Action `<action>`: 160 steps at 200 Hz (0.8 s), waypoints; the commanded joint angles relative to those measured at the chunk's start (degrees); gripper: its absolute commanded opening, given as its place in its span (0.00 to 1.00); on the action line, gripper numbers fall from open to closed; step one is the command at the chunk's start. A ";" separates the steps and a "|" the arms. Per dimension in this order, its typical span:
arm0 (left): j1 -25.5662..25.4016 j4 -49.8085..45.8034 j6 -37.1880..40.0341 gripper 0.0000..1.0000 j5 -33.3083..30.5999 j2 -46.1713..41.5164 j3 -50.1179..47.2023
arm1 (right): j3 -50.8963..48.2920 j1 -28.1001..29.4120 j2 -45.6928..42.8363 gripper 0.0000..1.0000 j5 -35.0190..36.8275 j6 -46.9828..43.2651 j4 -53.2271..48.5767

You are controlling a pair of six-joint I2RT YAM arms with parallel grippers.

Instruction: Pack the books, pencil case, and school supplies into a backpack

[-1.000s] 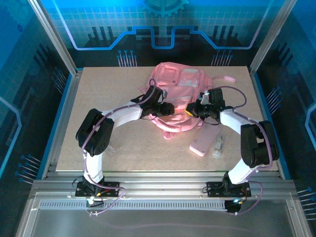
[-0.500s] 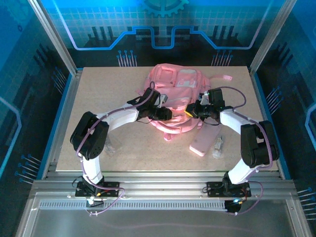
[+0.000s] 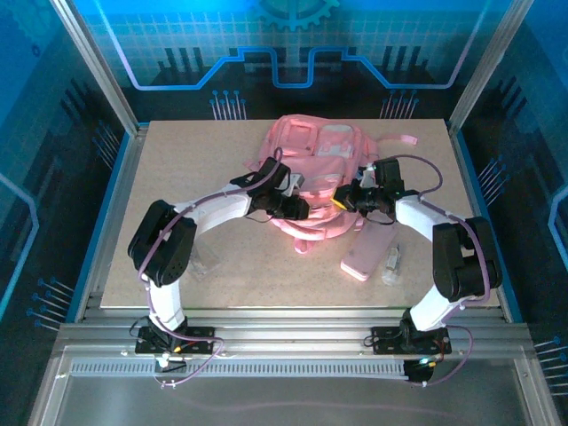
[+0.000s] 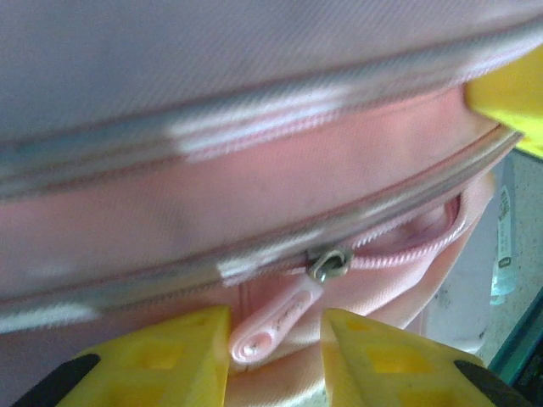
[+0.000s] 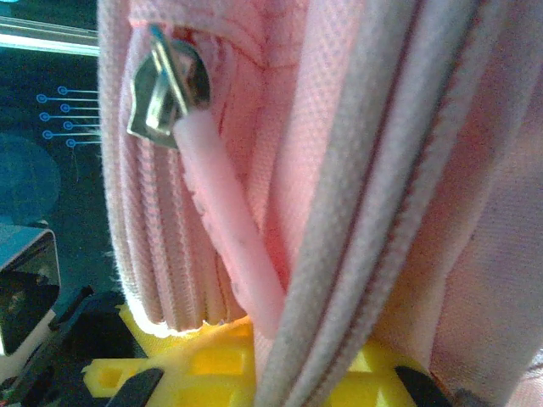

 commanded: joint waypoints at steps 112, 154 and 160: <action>3.51 -9.47 5.40 0.00 -10.72 -2.03 0.37 | 2.85 -1.14 -1.12 0.00 -1.35 -2.50 0.70; 9.07 -13.92 6.28 0.00 -21.48 -4.74 -1.83 | 4.73 -2.52 -1.03 0.00 -1.01 -4.75 -2.09; 9.78 -14.00 6.08 0.00 -22.90 -4.78 -2.01 | 5.16 -2.59 -0.78 0.00 -0.89 -5.10 -2.49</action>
